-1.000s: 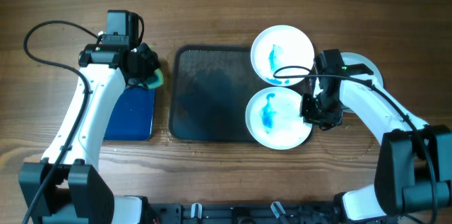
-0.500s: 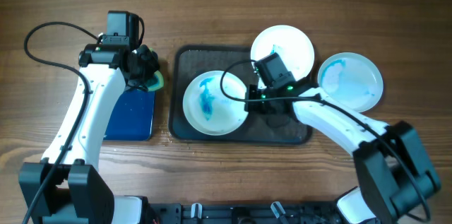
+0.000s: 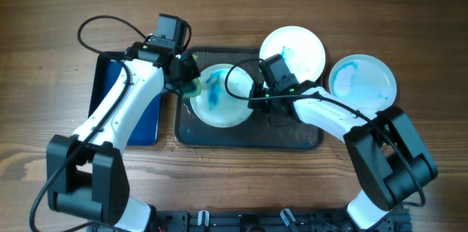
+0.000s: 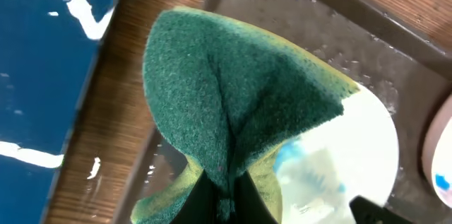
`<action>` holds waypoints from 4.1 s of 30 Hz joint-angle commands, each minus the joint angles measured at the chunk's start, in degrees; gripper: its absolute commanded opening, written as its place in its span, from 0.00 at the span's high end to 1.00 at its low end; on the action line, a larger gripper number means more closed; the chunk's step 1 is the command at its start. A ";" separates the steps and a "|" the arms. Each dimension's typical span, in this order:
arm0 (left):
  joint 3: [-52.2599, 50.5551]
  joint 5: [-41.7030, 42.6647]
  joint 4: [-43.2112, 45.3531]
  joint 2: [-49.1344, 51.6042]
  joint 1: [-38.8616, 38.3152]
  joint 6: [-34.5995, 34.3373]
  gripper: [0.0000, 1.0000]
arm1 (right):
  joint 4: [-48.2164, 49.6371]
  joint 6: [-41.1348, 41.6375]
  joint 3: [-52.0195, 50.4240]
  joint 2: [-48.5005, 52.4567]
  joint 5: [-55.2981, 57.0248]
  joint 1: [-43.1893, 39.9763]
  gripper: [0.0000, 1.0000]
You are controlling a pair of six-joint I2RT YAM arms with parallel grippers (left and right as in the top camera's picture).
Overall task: Clean dirty plates on tray and stack at the side
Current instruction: 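Grip the next plate rim with right gripper and scrub with sponge, then lift the second plate with right gripper and stack it on first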
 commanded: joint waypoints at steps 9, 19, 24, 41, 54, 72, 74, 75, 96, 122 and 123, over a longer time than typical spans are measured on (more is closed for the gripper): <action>0.59 8.85 4.44 15.30 -6.69 8.57 0.96 | -0.37 -0.02 0.57 1.51 -1.11 -0.35 0.95; 0.59 3.19 12.00 17.11 -7.02 13.31 0.96 | -0.35 -0.09 0.57 1.51 -1.40 -0.35 0.96; 0.59 -21.92 8.92 17.11 -7.06 6.82 0.96 | -0.48 -0.31 0.57 1.51 -1.40 -0.35 0.96; 0.59 19.96 8.31 17.11 -7.02 33.42 0.96 | -0.39 -0.28 0.57 1.51 -1.40 -0.35 0.96; 0.59 23.74 0.72 17.11 -7.06 26.86 0.96 | -0.44 -0.48 0.57 1.51 -1.42 -0.37 0.96; 0.59 -5.27 -0.63 17.11 -5.07 11.13 0.96 | -0.13 -0.48 0.57 1.51 -1.44 -0.37 0.96; 0.59 19.37 -2.89 17.11 -6.36 29.83 0.96 | -0.15 -0.46 0.57 1.51 -1.44 -0.37 0.96; 0.59 27.34 -3.61 17.11 -6.84 35.95 0.96 | -0.15 -0.48 0.57 1.51 -1.42 -0.37 0.96; 0.59 15.78 0.70 17.11 -7.43 24.37 0.96 | -0.33 -0.50 0.57 1.51 -1.44 -0.37 0.96; 0.61 -17.46 -1.33 10.73 -7.21 -3.48 0.96 | -0.63 -4.02 1.16 0.46 -6.19 -0.37 0.96; 0.63 -14.99 -1.20 7.52 -5.49 -3.45 0.96 | -1.07 -4.46 1.16 -0.02 -6.16 -0.37 0.96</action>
